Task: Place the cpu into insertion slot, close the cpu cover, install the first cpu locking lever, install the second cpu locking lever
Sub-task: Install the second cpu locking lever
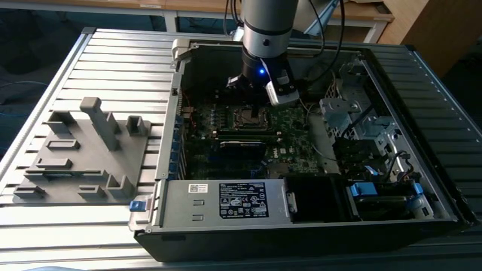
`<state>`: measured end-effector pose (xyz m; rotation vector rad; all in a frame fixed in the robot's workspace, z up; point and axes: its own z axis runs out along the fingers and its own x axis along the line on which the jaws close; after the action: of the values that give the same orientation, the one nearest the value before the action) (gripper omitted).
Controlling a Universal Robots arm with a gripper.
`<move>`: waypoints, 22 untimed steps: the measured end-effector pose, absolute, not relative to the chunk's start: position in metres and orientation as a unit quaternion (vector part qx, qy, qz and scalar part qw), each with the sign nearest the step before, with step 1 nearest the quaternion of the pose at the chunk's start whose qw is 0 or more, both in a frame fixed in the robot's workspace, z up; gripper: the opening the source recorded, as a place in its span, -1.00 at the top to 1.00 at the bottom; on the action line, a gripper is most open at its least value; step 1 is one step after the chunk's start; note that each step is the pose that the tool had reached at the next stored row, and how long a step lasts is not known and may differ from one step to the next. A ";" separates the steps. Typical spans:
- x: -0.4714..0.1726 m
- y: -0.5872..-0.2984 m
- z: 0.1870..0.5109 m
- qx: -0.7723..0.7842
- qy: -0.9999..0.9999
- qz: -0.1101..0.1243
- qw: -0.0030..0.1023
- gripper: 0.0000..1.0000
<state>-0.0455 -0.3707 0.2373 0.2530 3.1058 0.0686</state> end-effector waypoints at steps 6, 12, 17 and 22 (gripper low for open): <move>-0.048 -0.372 0.237 0.081 0.996 0.022 0.012 0.79; -0.049 -0.377 0.236 0.079 0.997 0.022 0.013 0.79; -0.051 -0.379 0.236 0.067 0.997 0.022 0.014 0.79; -0.055 -0.380 0.234 0.055 0.998 0.022 0.014 0.79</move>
<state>-0.0551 -0.3801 0.2345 0.1715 3.1087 0.0692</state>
